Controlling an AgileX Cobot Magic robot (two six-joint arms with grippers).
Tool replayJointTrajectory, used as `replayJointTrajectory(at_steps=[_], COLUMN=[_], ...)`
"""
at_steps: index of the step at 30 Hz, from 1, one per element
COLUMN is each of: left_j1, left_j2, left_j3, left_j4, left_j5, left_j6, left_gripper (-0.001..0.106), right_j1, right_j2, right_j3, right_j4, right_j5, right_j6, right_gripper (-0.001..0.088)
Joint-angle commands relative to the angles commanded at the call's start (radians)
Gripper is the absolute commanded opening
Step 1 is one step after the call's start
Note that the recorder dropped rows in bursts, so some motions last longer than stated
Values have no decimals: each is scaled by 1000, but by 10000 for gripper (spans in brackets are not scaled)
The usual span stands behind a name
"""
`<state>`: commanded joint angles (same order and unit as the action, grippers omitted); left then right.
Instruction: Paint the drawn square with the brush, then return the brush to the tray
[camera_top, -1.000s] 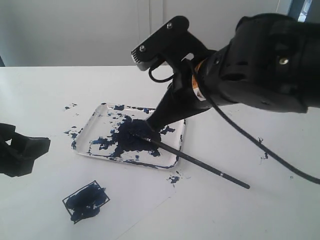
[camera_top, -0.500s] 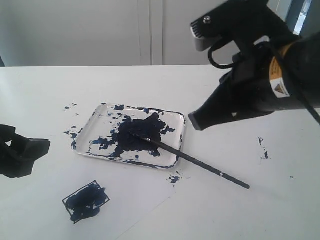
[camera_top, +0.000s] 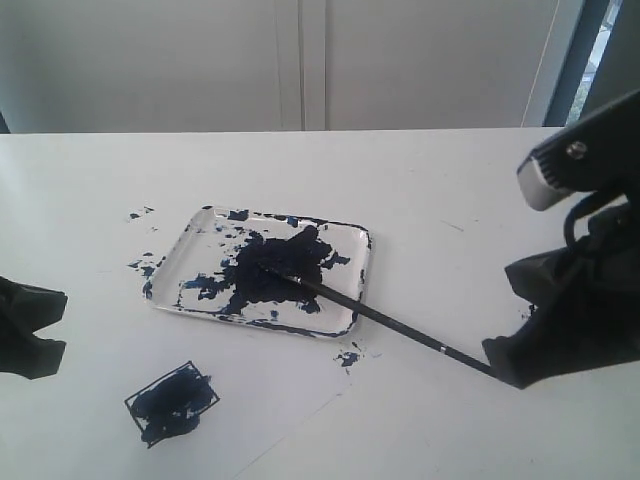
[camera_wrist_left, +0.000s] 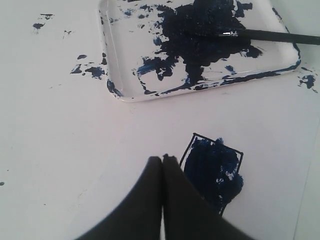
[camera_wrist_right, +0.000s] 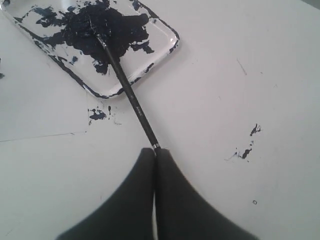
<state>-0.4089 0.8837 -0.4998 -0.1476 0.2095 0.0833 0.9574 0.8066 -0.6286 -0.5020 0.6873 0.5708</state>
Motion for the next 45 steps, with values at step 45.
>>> replayJointTrajectory(at_steps=[45], left_j1=[20], left_j2=[-78], left_j3=[0], left_j4=[0], left_j5=[0], left_j6=[-1], left_gripper=[3], right_j1=[-115], right_j2=[-126], right_j3=[10], right_j4=[4], right_j5=[-2], right_j6=[62], right_gripper=[0])
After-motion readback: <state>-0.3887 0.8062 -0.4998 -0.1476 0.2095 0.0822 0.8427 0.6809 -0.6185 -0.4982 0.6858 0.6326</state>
